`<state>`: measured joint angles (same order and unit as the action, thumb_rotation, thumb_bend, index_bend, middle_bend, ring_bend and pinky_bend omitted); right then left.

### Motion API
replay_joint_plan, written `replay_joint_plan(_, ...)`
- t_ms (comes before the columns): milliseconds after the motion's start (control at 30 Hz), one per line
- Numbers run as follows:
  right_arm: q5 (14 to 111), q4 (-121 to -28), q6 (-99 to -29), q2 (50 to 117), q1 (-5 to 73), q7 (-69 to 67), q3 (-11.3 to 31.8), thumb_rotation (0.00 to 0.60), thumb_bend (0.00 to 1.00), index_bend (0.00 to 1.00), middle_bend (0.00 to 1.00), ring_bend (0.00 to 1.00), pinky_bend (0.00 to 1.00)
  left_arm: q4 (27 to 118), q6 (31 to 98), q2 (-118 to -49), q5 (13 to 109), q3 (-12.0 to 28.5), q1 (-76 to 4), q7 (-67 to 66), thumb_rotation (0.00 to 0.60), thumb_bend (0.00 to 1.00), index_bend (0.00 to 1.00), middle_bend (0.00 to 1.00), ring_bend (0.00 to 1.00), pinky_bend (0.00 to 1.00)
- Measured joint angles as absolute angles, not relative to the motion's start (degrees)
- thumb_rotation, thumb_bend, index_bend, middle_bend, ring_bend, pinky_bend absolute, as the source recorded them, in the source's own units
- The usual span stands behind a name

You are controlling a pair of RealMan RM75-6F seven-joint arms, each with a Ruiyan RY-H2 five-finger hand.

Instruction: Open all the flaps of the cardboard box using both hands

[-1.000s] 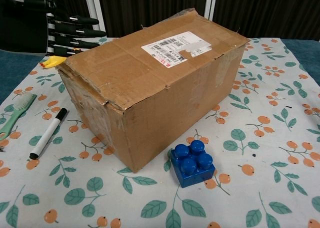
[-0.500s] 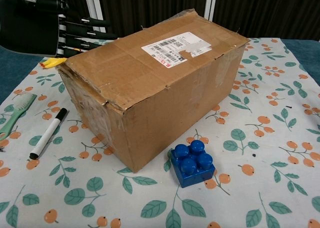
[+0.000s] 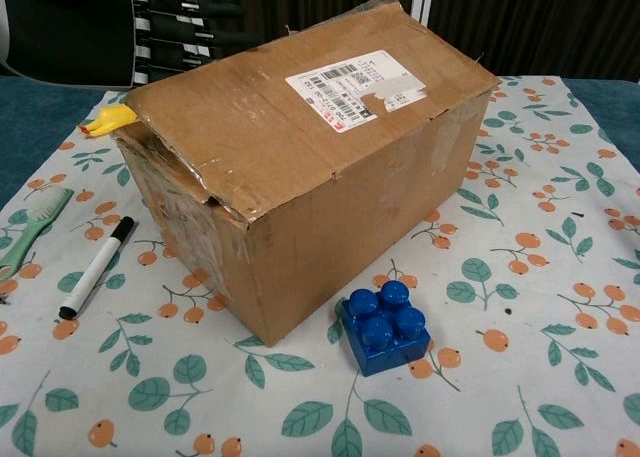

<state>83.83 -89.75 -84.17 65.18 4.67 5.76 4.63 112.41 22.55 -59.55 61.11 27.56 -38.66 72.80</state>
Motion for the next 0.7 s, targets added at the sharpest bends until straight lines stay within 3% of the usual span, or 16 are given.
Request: replay_joint_plan(700,83.8,-89.7,-83.1,66.0,5.2,7.3,4.3,0.6,0.0,0.0,0.08,0.13,0.21,116.4,21.9,-59.9,61.6,32.9,-37.4,69.4,0.6,0.75,0.1,0.12,0.07,0.23)
